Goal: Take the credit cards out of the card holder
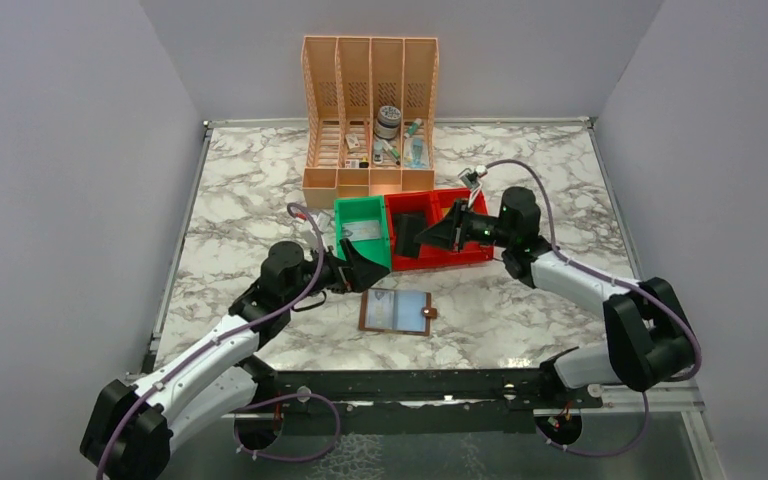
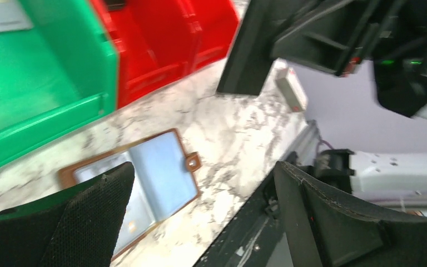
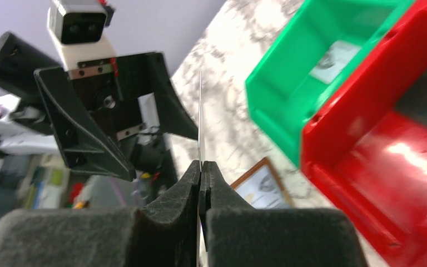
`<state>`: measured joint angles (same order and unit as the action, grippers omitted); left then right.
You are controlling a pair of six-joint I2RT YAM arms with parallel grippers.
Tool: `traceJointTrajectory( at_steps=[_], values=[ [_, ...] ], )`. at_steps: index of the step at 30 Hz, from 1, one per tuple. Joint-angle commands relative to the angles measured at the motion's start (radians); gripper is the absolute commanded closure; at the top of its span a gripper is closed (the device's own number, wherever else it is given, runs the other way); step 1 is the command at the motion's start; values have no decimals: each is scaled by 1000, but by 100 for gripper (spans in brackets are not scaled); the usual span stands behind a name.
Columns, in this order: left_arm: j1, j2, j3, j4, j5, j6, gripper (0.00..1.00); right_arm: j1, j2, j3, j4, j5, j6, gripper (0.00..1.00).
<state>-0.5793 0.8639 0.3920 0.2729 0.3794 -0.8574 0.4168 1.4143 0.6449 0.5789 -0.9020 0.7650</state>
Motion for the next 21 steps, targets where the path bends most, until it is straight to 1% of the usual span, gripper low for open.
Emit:
traceJointTrajectory(
  at_steps=[1,6,8,12,14,17,21],
  values=[
    [5,-84,50,-285,-189,95,1,-1,-89,70,-330,277,-288,99],
    [6,-120,71,-412,-263,134,1,-1,-128,112,-410,428,-405,99],
    [5,-117,79,-433,-286,143,1,0,-129,147,-455,512,-452,99],
    [6,-96,101,-464,-320,148,1,20,-134,192,-476,671,-581,99],
    [6,-91,105,-473,-327,150,1,46,-122,217,-490,746,-655,99],
    [6,-87,95,-476,-333,146,1,97,-78,246,-508,812,-757,99],
    [5,-82,98,-478,-329,152,1,230,17,289,-511,927,-984,99]
  ],
)
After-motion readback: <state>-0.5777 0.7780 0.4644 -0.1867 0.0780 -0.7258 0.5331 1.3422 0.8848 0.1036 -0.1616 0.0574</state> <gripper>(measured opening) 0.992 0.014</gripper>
